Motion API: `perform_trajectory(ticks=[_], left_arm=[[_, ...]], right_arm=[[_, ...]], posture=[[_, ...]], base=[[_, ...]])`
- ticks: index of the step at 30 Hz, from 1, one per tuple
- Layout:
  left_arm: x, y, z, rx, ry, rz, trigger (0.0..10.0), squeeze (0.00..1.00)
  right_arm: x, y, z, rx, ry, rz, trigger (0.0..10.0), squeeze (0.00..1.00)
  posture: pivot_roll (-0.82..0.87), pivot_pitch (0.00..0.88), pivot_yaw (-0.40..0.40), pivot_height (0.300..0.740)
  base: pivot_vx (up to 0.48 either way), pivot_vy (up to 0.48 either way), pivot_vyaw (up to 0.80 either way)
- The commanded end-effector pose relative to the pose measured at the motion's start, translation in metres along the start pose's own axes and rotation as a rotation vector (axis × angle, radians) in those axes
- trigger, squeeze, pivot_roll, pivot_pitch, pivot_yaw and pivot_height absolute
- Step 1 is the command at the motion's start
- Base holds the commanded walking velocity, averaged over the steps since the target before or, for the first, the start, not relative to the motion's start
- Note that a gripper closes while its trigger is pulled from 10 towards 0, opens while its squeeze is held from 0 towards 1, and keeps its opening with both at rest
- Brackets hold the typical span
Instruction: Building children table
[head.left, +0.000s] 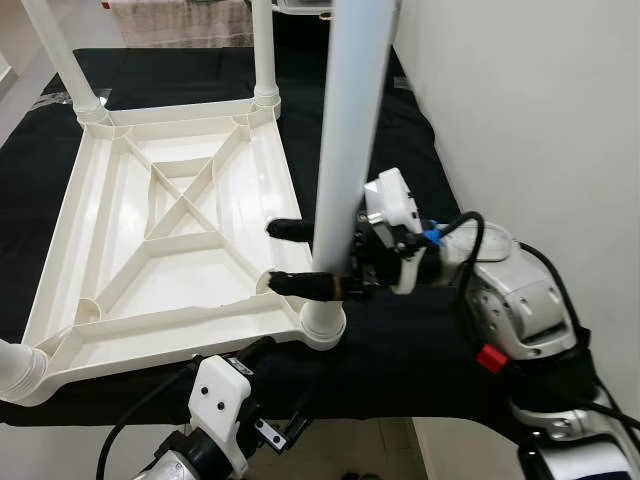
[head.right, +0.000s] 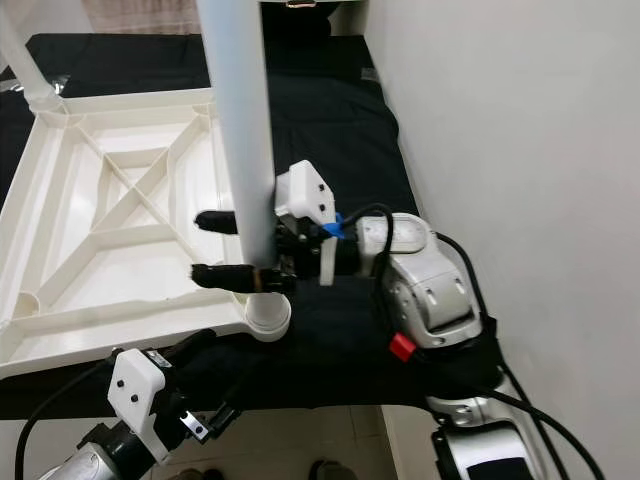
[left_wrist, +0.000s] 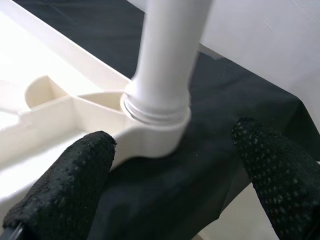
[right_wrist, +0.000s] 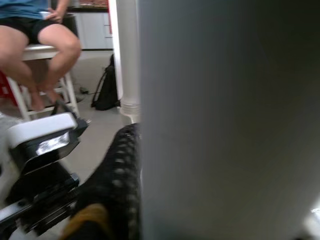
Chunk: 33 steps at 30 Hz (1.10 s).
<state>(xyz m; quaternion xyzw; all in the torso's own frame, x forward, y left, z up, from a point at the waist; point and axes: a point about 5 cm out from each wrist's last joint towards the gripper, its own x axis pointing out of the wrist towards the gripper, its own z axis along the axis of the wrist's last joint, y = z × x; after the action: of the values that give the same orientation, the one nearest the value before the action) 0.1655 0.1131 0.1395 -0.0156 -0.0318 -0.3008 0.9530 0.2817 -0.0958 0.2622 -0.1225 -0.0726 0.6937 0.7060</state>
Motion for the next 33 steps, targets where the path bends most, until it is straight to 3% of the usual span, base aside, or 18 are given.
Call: perform_trajectory(ticks=[1, 6, 8, 12, 13, 14, 15, 20, 21, 24, 31, 32, 33], left_arm=[[-0.002, -0.003, -0.001, -0.015, 0.010, -0.003, 10.0, 0.00], [-0.001, -0.002, -0.002, -0.018, 0.010, -0.004, 10.0, 0.00], [-0.001, -0.001, -0.002, -0.017, 0.009, -0.001, 10.0, 0.00], [-0.001, 0.000, -0.003, -0.017, 0.009, 0.003, 10.0, 0.00], [-0.001, 0.001, -0.004, -0.017, 0.010, 0.003, 10.0, 0.00], [-0.001, 0.001, -0.004, -0.017, 0.010, 0.003, 10.0, 0.00], [0.000, 0.002, -0.005, -0.018, 0.012, -0.005, 10.0, 0.00], [0.002, 0.004, -0.006, -0.016, 0.013, -0.009, 10.0, 0.00], [0.002, 0.004, -0.007, -0.014, 0.014, -0.008, 10.0, 0.00], [0.003, 0.004, -0.007, -0.010, 0.013, -0.001, 10.0, 0.00], [0.000, 0.003, -0.007, -0.006, 0.012, 0.012, 10.0, 0.00], [0.000, 0.004, -0.007, -0.006, 0.012, 0.012, 10.0, 0.00], [-0.001, 0.004, -0.006, -0.005, 0.012, 0.012, 10.0, 0.00]], right_arm=[[-0.003, 0.011, -0.011, 0.050, 0.017, 0.076, 0.0, 0.00], [-0.010, 0.019, -0.031, 0.113, 0.068, -0.017, 0.0, 0.00], [-0.009, 0.035, -0.050, 0.209, 0.081, -0.113, 0.0, 0.00], [-0.004, 0.050, -0.063, 0.298, 0.091, -0.205, 0.0, 0.00], [0.000, 0.051, -0.075, 0.348, 0.140, -0.378, 0.0, 0.00], [0.000, 0.051, -0.075, 0.348, 0.140, -0.378, 0.0, 0.00], [-0.034, 0.042, -0.104, 0.397, 0.423, -1.116, 0.0, 0.00], [-0.032, 0.045, -0.110, 0.419, 0.464, -1.175, 0.0, 0.00], [-0.027, 0.041, -0.108, 0.413, 0.433, -1.128, 0.0, 0.00], [-0.027, 0.030, -0.104, 0.400, 0.409, -1.141, 0.0, 0.00], [-0.019, 0.024, -0.096, 0.397, 0.381, -1.161, 0.0, 0.00], [-0.012, 0.022, -0.090, 0.392, 0.344, -1.131, 10.0, 0.00], [-0.006, 0.018, -0.081, 0.393, 0.266, -1.093, 10.0, 0.00]], posture=[[0.04, 0.226, -0.053, 0.740], [0.03, 0.221, -0.059, 0.740], [0.02, 0.218, -0.059, 0.740], [0.01, 0.213, -0.053, 0.740], [0.00, 0.207, -0.054, 0.740], [0.00, 0.207, -0.054, 0.740], [0.01, 0.190, -0.053, 0.740], [0.01, 0.185, -0.044, 0.740], [0.02, 0.173, -0.054, 0.740], [0.02, 0.173, -0.057, 0.740], [0.04, 0.177, -0.058, 0.740], [0.04, 0.175, -0.055, 0.740], [0.04, 0.179, -0.052, 0.740]], base=[[0.000, 0.000, 0.00], [0.000, 0.000, 0.00], [0.000, 0.000, 0.00], [0.000, 0.000, 0.00], [0.000, 0.000, 0.00], [0.000, 0.000, 0.00], [0.000, 0.000, 0.00], [0.000, 0.000, 0.00], [0.000, 0.000, 0.00], [0.000, 0.000, 0.00], [0.000, 0.000, 0.00], [0.000, 0.000, 0.00], [0.000, 0.000, 0.00]])
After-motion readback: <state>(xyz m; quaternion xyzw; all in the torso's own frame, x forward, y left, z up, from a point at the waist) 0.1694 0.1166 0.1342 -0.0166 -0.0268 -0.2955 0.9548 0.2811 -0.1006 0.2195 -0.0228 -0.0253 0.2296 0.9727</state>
